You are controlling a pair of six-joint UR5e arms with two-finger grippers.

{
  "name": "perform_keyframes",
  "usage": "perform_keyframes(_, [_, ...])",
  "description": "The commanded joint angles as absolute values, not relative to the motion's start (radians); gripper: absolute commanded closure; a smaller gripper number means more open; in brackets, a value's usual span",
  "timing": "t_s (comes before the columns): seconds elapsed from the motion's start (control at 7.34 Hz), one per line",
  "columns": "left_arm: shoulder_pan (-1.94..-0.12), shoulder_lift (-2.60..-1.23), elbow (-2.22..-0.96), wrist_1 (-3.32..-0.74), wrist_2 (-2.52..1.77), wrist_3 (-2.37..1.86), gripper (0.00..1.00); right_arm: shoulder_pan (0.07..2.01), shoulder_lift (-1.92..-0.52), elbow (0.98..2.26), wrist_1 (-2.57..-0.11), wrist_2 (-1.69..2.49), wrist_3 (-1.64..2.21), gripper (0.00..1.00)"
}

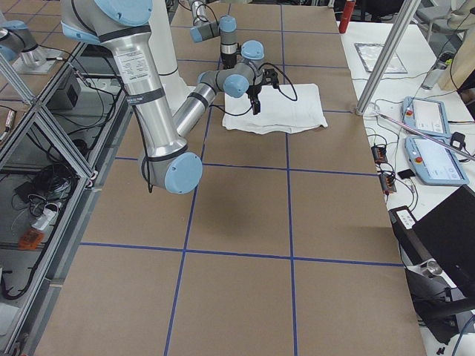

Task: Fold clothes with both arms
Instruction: 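Move the right gripper to the shirt's near corner beside the left gripper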

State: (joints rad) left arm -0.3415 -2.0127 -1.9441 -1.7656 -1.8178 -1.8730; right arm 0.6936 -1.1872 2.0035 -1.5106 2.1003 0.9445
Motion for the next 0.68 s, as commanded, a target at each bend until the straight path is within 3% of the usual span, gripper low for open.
perform_keyframes(0.0, [-0.344,-2.017,-1.985,-1.709,-1.833,-1.873,1.0,0.645,-1.192,1.999,-1.509,2.088,1.171,0.01])
perform_keyframes(0.55, [-0.347,-2.02,-1.986,-1.709,-1.833,-1.871,1.0,0.349,-1.155,1.97,-1.511,1.789,1.732,0.0])
